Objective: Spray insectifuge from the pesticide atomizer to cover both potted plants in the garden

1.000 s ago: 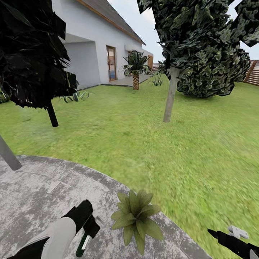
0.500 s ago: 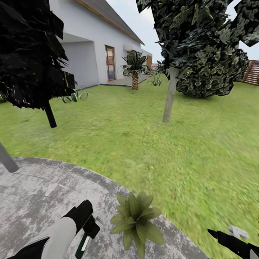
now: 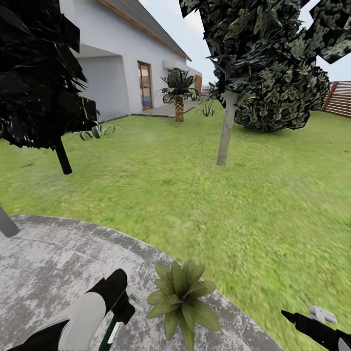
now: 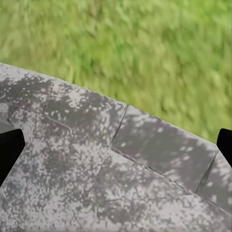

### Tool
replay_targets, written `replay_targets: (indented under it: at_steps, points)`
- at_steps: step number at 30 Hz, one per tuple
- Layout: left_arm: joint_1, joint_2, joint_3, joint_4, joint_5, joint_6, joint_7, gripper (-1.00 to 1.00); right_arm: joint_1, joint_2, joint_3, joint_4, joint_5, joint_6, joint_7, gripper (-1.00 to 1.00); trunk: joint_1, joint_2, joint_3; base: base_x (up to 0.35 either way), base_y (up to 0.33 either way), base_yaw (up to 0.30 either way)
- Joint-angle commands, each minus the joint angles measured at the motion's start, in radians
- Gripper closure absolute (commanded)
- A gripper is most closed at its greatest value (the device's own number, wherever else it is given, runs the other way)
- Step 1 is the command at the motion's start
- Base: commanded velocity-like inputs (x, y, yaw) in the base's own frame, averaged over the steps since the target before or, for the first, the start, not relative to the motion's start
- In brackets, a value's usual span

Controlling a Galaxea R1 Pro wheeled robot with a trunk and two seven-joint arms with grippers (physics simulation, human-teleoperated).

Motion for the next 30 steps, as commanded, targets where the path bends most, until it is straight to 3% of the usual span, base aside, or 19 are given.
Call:
replay_targets:
  at_steps: [1,13,16,19,23,29,30]
  points:
    - [-0.002,-0.001,0.007,-0.003,-0.011,0.013,-0.008,1.0,-0.001,0.0,-0.009,-0.002,0.007,0.007,0.006,-1.0,0.0,0.0,-0.001,0.0,0.0,0.0]
    - [-0.029,0.0,0.004,0.0,-0.011,0.022,-0.017,1.0,0.0,0.0,-0.009,-0.002,0.007,0.007,0.006,-1.0,0.0,0.0,-0.001,0.0,0.0,0.0]
    - [-0.032,0.0,-0.013,0.006,-0.012,0.019,-0.072,1.0,0.0,0.0,-0.009,-0.002,0.007,0.007,0.006,-1.0,0.0,0.0,-0.001,0.0,0.0,0.0]
    - [-0.026,0.009,-0.071,0.008,-0.012,0.0,-0.204,1.0,0.0,0.0,-0.008,-0.002,0.007,0.007,0.006,-1.0,0.0,0.0,-0.001,0.0,0.0,0.0]
    - [-0.022,0.019,-0.097,0.022,-0.013,-0.066,-0.354,1.0,-0.001,0.0,-0.008,-0.002,0.007,0.007,0.006,-1.0,0.0,0.0,-0.001,0.0,0.0,0.0]
    - [-0.023,0.022,-0.103,0.02,-0.015,-0.078,-0.392,1.0,0.0,0.0,-0.008,-0.002,0.007,0.007,0.006,-1.0,0.0,0.0,-0.001,0.0,0.0,0.0]
    - [-0.024,0.022,-0.103,0.019,-0.03,-0.077,-0.393,1.0,0.0,0.0,-0.008,-0.002,0.007,0.007,0.006,-1.0,0.0,0.0,-0.001,0.0,0.0,0.0]
